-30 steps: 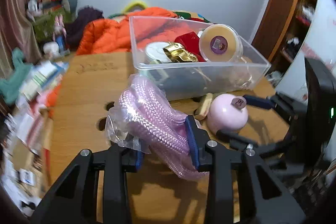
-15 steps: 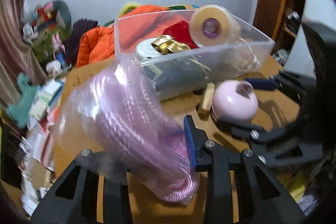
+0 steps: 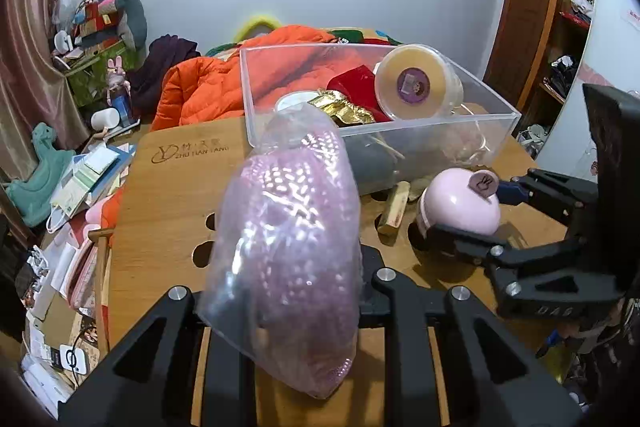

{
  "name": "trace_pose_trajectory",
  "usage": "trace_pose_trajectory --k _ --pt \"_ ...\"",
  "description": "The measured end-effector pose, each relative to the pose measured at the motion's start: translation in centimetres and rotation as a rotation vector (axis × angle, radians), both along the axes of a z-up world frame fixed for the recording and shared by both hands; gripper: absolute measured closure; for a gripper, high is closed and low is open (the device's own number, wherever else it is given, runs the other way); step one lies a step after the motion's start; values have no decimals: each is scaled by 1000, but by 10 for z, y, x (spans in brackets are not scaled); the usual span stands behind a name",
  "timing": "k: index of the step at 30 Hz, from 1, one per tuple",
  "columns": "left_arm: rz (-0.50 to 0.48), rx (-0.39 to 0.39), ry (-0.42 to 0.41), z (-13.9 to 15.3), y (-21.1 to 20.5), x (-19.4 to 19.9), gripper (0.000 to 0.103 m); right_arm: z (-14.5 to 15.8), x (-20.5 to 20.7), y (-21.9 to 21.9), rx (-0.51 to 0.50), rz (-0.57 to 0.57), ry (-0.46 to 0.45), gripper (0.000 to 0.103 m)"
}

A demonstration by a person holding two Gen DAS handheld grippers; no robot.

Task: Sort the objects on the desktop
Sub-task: 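Grasp the pink dome with the right tool while the left tool holds the rope bag, then carry the pink dome over the bin with the right tool while the left tool carries the rope bag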

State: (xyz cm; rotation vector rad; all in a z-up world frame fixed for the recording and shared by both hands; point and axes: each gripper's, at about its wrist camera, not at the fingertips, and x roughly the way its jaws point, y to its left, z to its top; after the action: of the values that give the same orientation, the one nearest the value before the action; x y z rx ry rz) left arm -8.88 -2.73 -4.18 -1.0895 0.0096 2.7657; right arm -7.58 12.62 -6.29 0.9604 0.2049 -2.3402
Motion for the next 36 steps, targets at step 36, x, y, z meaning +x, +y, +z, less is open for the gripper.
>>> trace_pose_trajectory --k 36 --pt "24 134 214 83 -3 -22 82 77 -5 48 -52 -133 146 42"
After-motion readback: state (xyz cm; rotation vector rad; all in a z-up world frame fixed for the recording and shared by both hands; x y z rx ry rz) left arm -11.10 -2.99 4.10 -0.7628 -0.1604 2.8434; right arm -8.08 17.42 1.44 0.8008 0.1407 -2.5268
